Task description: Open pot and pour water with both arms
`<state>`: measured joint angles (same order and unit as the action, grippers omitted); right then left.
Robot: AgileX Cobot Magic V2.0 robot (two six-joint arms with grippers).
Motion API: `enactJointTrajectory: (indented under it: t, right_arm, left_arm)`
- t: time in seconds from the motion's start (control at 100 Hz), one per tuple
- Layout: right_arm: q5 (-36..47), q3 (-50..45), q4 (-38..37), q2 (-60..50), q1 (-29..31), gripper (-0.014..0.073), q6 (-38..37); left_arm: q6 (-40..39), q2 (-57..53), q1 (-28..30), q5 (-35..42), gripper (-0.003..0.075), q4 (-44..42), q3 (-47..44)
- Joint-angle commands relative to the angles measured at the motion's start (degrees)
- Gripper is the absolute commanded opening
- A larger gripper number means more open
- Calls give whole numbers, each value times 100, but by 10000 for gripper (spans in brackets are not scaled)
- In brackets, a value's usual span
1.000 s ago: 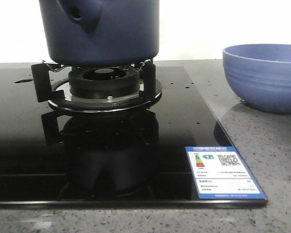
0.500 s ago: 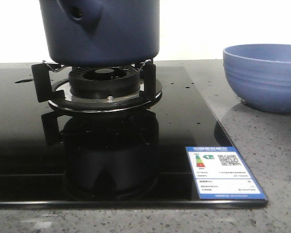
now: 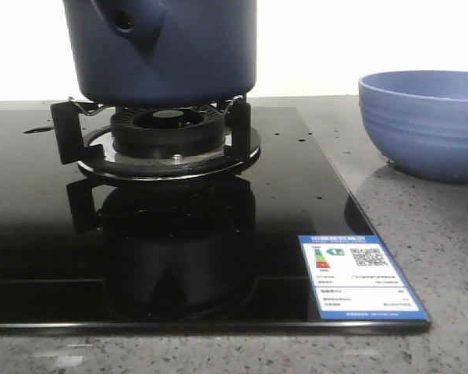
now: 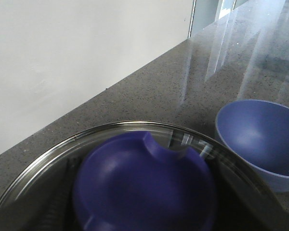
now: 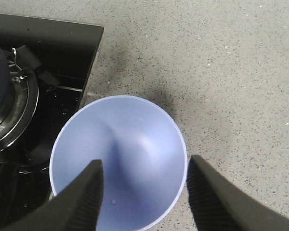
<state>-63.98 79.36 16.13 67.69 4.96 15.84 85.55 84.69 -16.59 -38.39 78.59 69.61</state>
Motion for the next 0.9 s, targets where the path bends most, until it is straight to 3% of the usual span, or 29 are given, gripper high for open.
enactJointTrajectory:
  t: [0.0, 0.12, 0.36, 0.56, 0.7, 0.85, 0.89]
  right_arm:
    - [314, 122, 103, -146, 44, 356, 22]
    - [280, 122, 103, -146, 44, 356, 22]
    - [280, 122, 103, -146, 44, 355, 33]
    - [454, 122, 311, -146, 44, 347, 33]
    - [978, 5, 1283, -184, 44, 211, 351]
    - [2071, -634, 2528, -511, 44, -68, 1256]
    - [2456, -914, 2798, -665, 44, -58, 1506]
  left_arm:
    - [4, -225, -58, -61, 487, 439, 238]
    - [4, -248, -58, -133, 554, 460, 238]
    - [-18, -708, 130, -321, 554, 465, 238]
    - [-33, -1573, 715, -309, 522, 436, 238]
    - [-573, -2065, 1297, -79, 340, 291, 238]
    - [-1205, -2468, 1980, -18, -24, -25, 68]
    - [-1238, -2590, 2135, 21, -20, -111, -42]
